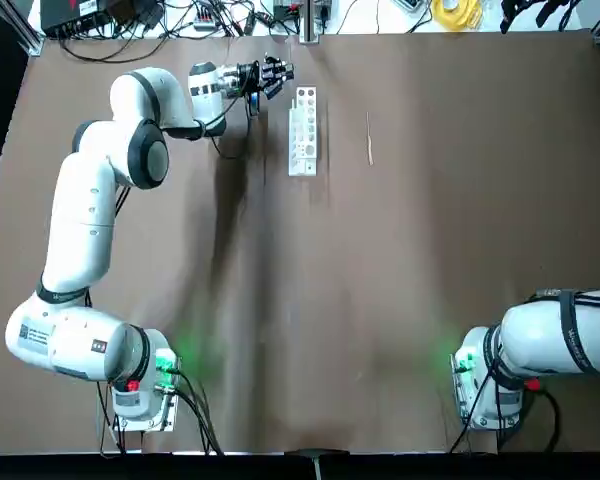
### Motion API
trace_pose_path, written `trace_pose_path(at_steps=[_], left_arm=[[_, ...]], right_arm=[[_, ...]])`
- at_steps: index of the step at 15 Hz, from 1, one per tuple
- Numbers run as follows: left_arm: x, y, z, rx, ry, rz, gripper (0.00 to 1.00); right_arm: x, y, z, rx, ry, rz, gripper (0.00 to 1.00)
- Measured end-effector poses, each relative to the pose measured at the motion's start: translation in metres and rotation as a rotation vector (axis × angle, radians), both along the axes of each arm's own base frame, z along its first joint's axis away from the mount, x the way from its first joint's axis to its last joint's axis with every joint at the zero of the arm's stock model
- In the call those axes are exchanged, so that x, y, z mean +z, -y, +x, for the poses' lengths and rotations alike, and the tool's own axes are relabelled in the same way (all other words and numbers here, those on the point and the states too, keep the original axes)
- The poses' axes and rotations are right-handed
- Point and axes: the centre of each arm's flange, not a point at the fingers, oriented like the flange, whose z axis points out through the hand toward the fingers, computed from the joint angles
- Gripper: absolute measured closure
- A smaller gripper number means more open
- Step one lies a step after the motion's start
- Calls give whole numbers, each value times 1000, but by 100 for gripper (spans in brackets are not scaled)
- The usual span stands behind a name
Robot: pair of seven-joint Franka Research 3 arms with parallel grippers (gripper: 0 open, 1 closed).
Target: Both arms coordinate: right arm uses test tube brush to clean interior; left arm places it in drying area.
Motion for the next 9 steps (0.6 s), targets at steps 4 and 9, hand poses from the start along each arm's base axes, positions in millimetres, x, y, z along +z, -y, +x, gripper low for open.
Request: trace_pose_path(at_steps=[4, 9], left_arm=[[-2, 1, -2, -6, -4, -1, 77], [-8, 1, -5, -10, -14, 0, 77]], right_arm=[[0, 0, 0, -1, 0, 0, 0], [0, 1, 0, -2, 0, 0, 0]])
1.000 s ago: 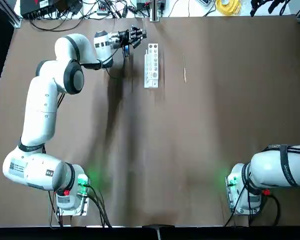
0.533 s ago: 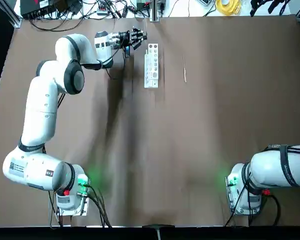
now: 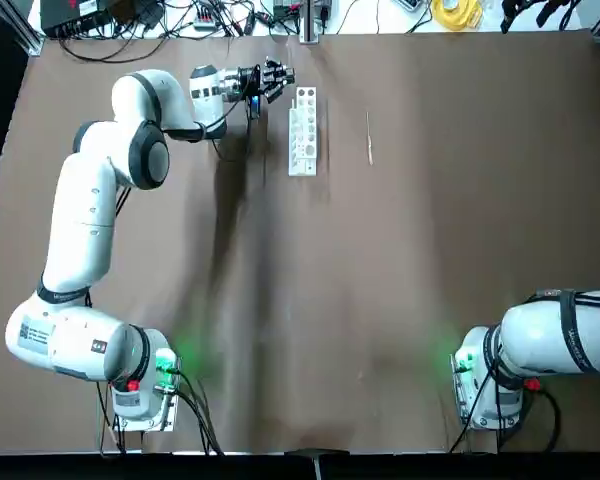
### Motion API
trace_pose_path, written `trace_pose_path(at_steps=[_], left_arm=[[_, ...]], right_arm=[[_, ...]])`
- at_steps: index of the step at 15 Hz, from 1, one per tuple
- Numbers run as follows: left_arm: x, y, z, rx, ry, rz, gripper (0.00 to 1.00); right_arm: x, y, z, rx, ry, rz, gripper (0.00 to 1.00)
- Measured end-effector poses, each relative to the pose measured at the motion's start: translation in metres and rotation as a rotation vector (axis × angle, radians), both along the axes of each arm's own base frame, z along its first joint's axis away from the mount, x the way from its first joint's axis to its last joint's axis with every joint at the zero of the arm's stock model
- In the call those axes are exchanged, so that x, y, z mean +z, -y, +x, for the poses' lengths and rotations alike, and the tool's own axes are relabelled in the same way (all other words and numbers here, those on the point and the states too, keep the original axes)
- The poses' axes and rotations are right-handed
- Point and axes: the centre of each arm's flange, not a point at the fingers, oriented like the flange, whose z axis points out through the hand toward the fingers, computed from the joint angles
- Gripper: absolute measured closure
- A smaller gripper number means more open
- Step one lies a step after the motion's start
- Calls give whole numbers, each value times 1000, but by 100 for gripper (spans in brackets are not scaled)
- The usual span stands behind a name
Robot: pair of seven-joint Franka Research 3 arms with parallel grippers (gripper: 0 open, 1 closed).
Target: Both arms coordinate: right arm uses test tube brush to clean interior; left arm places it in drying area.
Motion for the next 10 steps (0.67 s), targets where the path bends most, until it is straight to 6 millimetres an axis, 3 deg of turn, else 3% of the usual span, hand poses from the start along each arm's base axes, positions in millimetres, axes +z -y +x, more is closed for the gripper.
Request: trace_pose_path(at_steps=[10], left_arm=[[-7, 2, -3, -8, -7, 4, 77]], right_arm=[[0, 0, 0, 0, 0, 0, 0]])
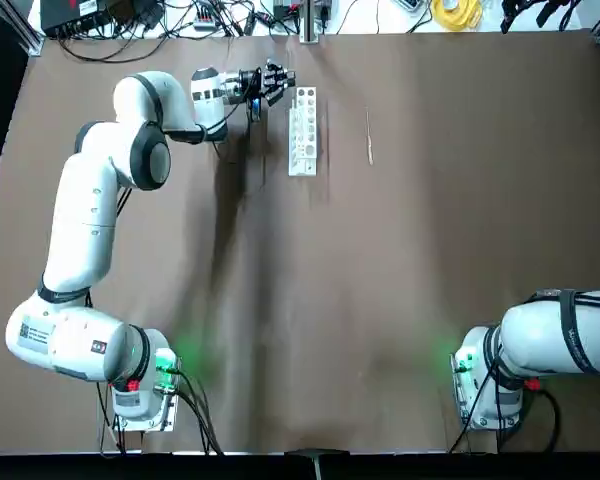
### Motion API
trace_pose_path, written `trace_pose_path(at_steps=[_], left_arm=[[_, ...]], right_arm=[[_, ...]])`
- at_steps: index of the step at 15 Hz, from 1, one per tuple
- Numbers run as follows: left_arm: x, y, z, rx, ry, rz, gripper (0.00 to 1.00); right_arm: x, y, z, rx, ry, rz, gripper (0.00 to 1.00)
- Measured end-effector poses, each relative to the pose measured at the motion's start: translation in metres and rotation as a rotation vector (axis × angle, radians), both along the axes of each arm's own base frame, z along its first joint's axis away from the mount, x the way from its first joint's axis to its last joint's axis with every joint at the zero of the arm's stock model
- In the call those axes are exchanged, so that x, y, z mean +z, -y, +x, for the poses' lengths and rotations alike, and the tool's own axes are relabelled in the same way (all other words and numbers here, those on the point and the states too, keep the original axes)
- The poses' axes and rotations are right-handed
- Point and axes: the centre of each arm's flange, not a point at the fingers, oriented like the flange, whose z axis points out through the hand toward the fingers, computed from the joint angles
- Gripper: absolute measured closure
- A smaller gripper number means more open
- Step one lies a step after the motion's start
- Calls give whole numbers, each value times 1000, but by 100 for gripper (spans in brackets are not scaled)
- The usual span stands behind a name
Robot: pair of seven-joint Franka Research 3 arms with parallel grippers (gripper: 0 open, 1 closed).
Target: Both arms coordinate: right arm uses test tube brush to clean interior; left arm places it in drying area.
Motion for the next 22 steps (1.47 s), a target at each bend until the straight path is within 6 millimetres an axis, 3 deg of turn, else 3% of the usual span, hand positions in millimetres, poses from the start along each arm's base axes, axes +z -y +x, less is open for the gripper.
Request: trace_pose_path(at_steps=[19, 22], left_arm=[[1, 2, -3, -27, 6, -11, 77], [1, 10, -7, -39, 6, -10, 77]], right_arm=[[0, -2, 0, 5, 1, 0, 0], [1, -3, 0, 6, 1, 0, 0]])
